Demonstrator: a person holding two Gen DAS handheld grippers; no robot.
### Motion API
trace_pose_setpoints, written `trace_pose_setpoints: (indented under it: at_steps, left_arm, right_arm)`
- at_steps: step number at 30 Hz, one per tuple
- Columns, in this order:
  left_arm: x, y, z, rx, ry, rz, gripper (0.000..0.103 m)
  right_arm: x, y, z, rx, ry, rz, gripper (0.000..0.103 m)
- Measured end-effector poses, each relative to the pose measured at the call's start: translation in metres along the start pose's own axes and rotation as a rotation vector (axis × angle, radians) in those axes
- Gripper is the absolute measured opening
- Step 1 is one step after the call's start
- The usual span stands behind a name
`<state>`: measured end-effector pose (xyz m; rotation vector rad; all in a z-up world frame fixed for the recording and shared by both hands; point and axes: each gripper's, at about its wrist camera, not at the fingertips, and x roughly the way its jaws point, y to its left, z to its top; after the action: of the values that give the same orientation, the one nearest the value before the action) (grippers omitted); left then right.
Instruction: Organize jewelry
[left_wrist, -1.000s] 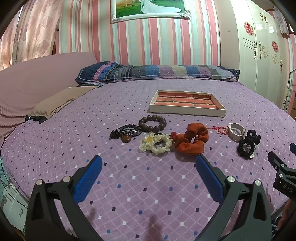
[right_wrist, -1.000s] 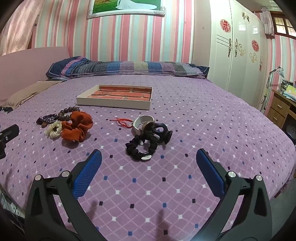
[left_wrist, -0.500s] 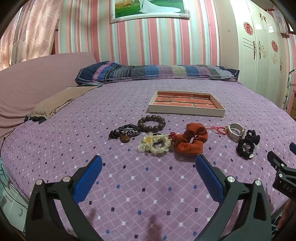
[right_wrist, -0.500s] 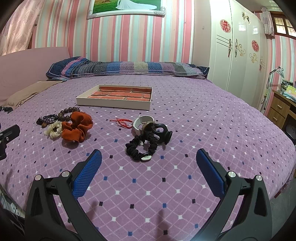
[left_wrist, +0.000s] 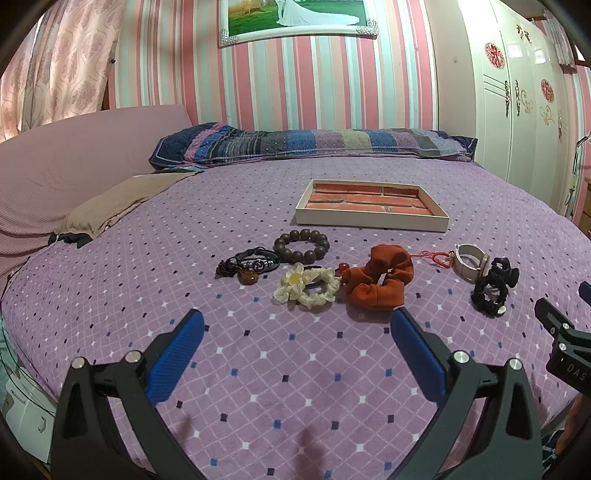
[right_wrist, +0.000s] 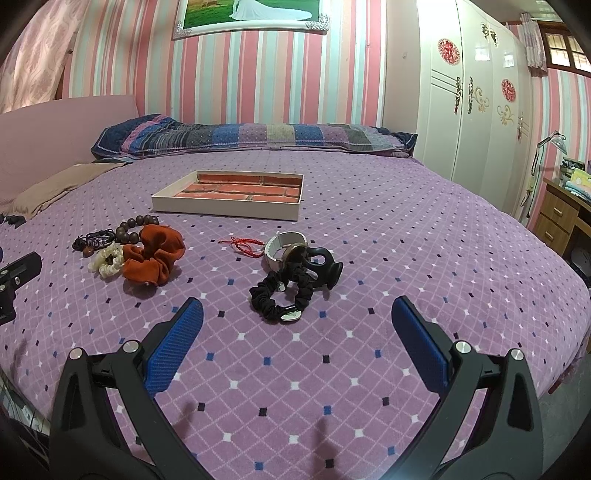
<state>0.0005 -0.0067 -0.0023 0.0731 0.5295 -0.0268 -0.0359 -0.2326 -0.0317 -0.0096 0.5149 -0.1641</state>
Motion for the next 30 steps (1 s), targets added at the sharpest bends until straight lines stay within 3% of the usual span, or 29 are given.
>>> trace_pose_setpoints:
  at_steps: [30]
  left_arm:
    - [0.0,-0.0019,-0.0003,0.002,0.002,0.003,0.099]
  right_arm:
    - [-0.0013,-0.0006,0.0033,-0.001,-0.005,0.0,0.099]
